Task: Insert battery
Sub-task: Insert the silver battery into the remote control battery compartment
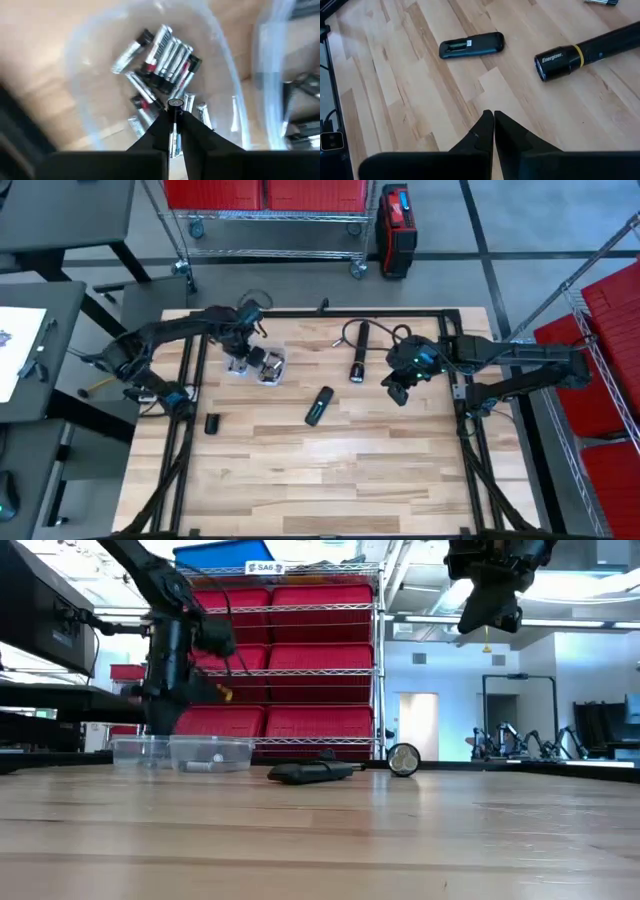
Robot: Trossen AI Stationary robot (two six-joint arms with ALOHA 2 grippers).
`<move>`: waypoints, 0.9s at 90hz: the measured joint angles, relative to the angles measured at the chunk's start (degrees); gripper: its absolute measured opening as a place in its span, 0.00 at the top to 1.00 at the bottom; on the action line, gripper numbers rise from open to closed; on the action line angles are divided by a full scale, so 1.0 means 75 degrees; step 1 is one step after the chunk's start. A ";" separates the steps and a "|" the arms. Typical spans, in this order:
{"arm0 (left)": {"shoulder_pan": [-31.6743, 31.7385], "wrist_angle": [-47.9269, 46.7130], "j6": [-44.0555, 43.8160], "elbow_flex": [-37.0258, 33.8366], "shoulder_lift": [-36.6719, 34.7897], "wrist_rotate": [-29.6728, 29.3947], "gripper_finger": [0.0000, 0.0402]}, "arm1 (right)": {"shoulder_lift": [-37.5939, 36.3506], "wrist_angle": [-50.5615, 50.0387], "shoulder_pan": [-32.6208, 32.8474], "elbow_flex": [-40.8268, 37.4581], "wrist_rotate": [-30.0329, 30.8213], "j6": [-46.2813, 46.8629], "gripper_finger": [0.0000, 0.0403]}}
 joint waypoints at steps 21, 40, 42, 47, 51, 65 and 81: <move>-0.0219 -0.0187 -0.0253 0.0638 -0.1234 0.0114 1.00 | 0.0000 -0.0004 0.0000 0.0000 0.0000 -0.0058 0.99; -0.0929 0.0917 -0.0664 0.1015 -0.2042 0.0835 1.00 | 0.0000 0.0011 0.0000 0.0000 0.0000 -0.0262 0.99; -0.1051 0.1126 -0.0670 0.1019 -0.2106 0.0909 1.00 | 0.0000 0.0031 0.0000 0.0000 0.0000 -0.0276 0.99; -0.1389 0.1571 -0.0720 0.1025 -0.2226 0.1057 1.00 | 0.0000 0.0102 0.0000 0.0000 0.0000 -0.0359 0.99; -0.1668 0.1862 -0.0876 0.1030 -0.2267 0.1126 1.00 | 0.0000 0.0170 0.0000 0.0000 0.0009 -0.0437 0.99; -0.2640 0.2677 -0.1647 0.1032 -0.2190 0.1094 1.00 | -0.0023 0.0885 0.0098 -0.0312 0.0399 -0.0479 0.99; -0.3843 0.3683 -0.2312 0.1032 -0.1606 0.1064 1.00 | -0.0052 0.3536 0.0434 -0.1692 0.0283 0.0326 0.99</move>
